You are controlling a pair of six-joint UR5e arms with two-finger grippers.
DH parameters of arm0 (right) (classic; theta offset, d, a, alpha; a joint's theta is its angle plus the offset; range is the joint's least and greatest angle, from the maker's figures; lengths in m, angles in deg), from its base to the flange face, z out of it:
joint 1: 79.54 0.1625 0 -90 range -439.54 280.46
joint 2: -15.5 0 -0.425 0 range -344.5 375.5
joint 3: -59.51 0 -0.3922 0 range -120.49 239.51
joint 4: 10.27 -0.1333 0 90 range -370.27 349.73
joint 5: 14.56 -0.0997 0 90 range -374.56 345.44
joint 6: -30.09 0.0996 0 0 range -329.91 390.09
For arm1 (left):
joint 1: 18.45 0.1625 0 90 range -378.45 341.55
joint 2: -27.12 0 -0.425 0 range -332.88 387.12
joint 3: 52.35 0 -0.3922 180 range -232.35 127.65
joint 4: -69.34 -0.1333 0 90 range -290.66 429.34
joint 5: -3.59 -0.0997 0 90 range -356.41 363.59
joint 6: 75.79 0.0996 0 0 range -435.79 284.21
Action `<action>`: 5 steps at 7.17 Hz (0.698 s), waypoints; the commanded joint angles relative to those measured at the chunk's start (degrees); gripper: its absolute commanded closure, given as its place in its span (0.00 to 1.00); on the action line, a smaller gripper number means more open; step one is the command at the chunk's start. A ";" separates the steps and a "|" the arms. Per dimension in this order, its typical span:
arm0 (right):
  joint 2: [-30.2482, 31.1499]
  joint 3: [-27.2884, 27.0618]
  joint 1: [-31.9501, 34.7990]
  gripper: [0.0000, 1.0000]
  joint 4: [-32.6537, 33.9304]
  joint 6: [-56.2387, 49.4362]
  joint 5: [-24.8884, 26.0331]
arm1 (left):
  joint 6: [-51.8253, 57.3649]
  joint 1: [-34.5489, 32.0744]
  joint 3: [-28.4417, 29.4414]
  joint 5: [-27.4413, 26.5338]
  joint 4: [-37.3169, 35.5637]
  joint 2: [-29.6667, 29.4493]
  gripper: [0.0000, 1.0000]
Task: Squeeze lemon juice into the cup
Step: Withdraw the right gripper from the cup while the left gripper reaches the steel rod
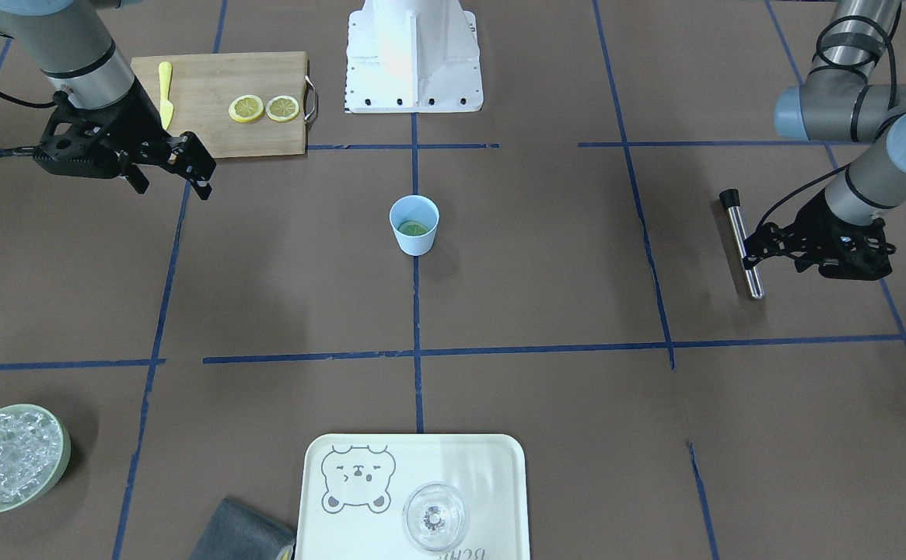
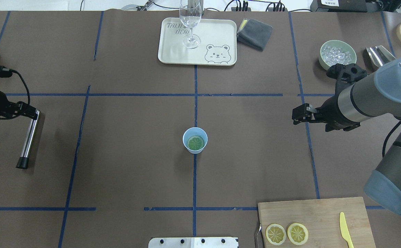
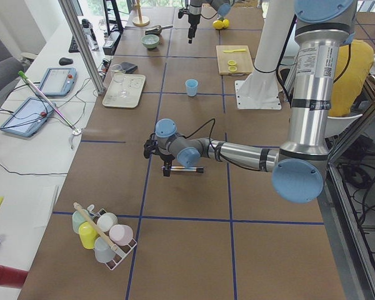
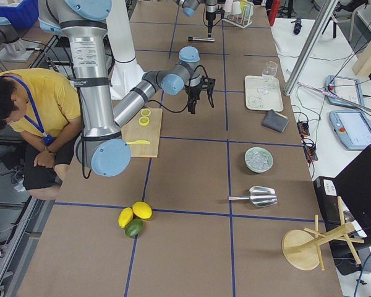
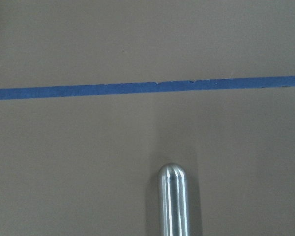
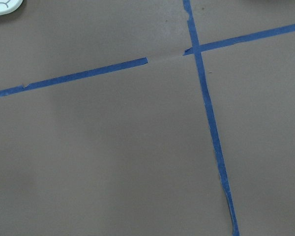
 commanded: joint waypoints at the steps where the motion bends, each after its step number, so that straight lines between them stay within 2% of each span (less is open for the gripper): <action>1: 0.22 -0.08 0.10 0.00 0.00 -0.24 -0.02 | -0.23 2.71 1.21 -2.89 -0.15 -1.05 0.05; 3: 0.22 -0.25 0.10 0.00 0.00 -0.06 -0.02 | -0.23 3.60 1.29 -3.34 -0.15 -1.14 0.12; 5: 0.22 -0.25 0.10 0.00 0.00 0.03 -0.11 | -0.32 3.69 1.99 -3.34 -0.23 -1.05 0.26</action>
